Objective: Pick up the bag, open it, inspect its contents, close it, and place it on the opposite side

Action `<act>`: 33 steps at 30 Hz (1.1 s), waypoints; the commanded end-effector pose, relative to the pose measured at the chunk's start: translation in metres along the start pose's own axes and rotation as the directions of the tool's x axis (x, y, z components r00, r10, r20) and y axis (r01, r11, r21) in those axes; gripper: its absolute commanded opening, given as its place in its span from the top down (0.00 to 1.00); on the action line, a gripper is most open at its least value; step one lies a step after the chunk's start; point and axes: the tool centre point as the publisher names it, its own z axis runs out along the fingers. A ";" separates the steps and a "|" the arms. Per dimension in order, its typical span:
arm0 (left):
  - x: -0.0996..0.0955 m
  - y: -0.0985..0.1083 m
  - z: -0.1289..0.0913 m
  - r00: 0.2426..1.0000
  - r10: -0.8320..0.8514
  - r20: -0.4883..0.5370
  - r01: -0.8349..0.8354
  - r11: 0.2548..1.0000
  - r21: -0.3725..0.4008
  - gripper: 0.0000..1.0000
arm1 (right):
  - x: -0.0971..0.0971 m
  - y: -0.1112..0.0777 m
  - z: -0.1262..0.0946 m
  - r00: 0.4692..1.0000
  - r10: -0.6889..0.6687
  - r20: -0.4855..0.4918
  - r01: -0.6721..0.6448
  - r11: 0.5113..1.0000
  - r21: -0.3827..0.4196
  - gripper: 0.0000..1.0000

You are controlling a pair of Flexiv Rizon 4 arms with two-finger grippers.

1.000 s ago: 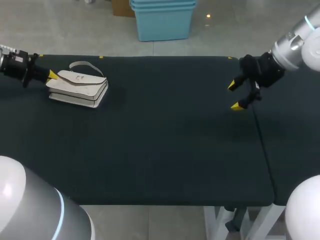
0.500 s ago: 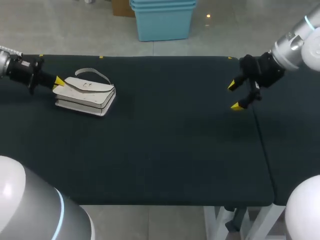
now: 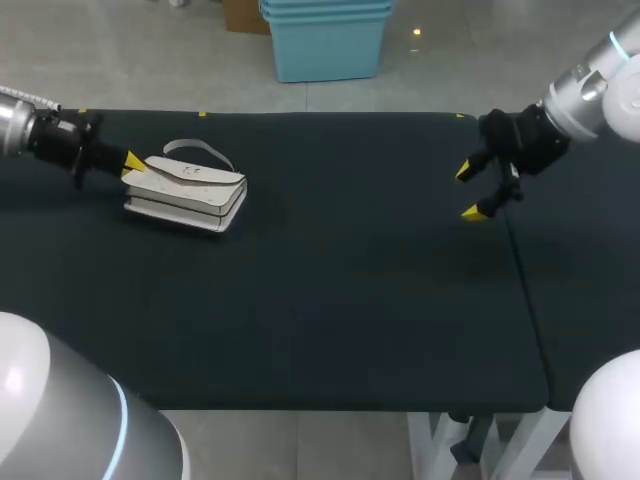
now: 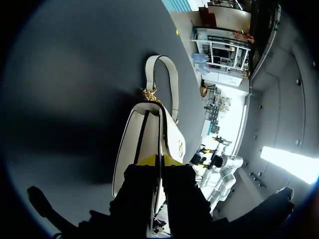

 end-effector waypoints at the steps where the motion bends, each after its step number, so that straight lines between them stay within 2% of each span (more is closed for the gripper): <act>1: 0.004 0.024 0.025 1.000 0.003 -0.006 -0.001 0.931 0.365 1.00 | 0.000 0.000 0.000 1.000 0.000 -0.001 0.000 1.000 0.000 0.00; 3: 0.005 0.028 0.037 1.000 0.015 0.010 -0.018 0.908 0.420 1.00 | 0.000 0.000 0.000 1.000 0.000 -0.001 0.000 1.000 0.000 0.00; 5: 0.009 0.035 0.050 1.000 0.021 -0.009 -0.015 0.897 0.441 1.00 | 0.000 0.000 0.000 1.000 0.000 -0.001 0.000 1.000 0.000 0.00; 9: 0.014 0.046 0.074 0.999 0.046 0.016 -0.048 0.857 0.514 1.00 | 0.000 0.000 0.000 1.000 0.000 -0.001 0.000 1.000 0.000 0.00; 14: 0.019 0.061 0.094 0.998 0.065 0.011 -0.058 0.792 0.607 1.00 | 0.000 0.000 0.000 1.000 0.000 -0.001 0.000 1.000 0.000 0.00; 16: 0.021 0.064 0.099 0.997 0.072 0.019 -0.067 0.761 0.646 1.00 | 0.000 0.000 0.000 1.000 0.000 -0.001 0.000 1.000 0.000 0.00; 26: 0.032 0.066 0.115 0.996 0.085 -0.021 -0.042 0.672 0.739 1.00 | 0.000 0.000 0.000 1.000 0.000 -0.001 0.000 1.000 0.000 0.00; 33: 0.032 0.066 0.124 0.997 0.068 -0.033 -0.020 0.661 0.750 1.00 | 0.000 0.000 0.000 1.000 0.000 -0.001 0.000 1.000 0.000 0.00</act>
